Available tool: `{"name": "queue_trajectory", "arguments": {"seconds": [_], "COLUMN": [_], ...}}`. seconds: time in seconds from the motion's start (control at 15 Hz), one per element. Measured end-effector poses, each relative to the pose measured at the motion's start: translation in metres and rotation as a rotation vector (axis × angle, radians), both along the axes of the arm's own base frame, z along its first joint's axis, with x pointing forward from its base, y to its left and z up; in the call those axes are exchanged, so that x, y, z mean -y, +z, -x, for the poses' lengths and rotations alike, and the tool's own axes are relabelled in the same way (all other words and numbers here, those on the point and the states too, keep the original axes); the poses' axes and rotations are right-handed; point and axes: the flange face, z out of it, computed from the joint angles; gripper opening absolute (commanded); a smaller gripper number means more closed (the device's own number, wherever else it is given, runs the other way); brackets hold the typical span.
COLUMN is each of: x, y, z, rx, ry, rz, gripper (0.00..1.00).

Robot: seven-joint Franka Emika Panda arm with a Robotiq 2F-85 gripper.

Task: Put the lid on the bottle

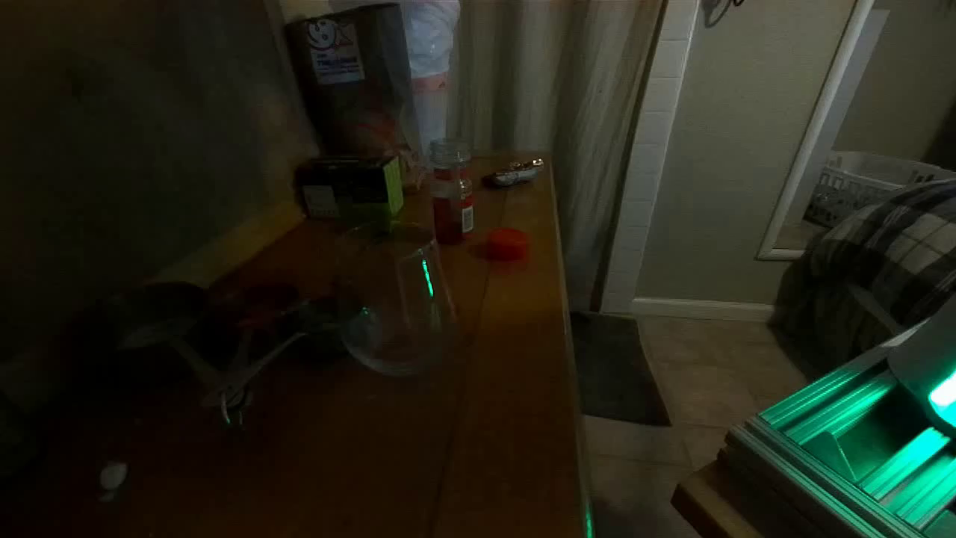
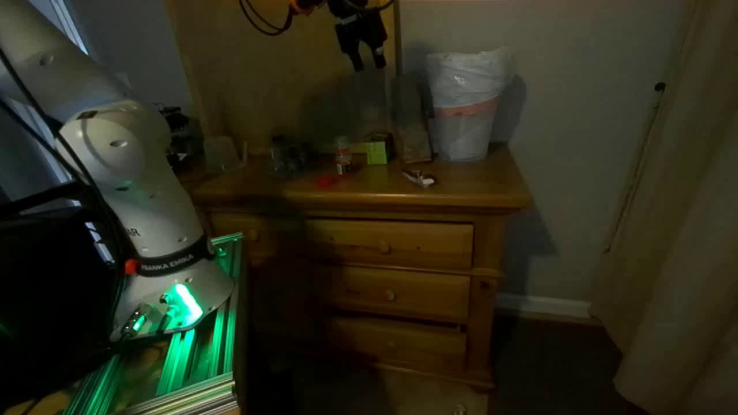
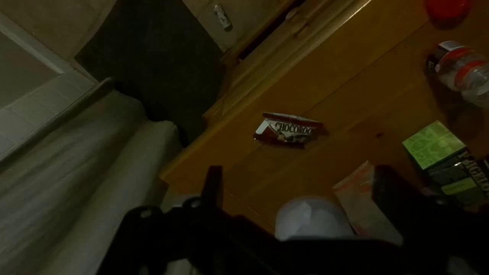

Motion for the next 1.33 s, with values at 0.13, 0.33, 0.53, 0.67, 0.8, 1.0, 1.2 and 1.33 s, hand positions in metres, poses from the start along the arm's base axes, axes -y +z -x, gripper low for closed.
{"name": "queue_trajectory", "arguments": {"seconds": [0.13,0.33,0.53,0.67,0.8,1.0,1.2,1.33], "x": [0.000,0.000,0.000,0.005,0.010,-0.001,-0.023,-0.039], "y": [0.000,0.000,0.000,-0.014,-0.054,-0.133,-0.187,-0.208], "z": [0.000,0.000,0.000,-0.003,-0.008,-0.007,0.001,0.010], "rx": [0.000,0.000,0.000,-0.029,-0.113,-0.281,-0.398,-0.439], "ry": [0.000,0.000,0.000,-0.037,-0.068,-0.032,0.089,0.178], "rz": [0.000,0.000,0.000,-0.005,-0.015,-0.074,-0.101,-0.086], "gripper": [1.00,1.00,1.00,1.00,1.00,1.00,1.00,1.00]}}
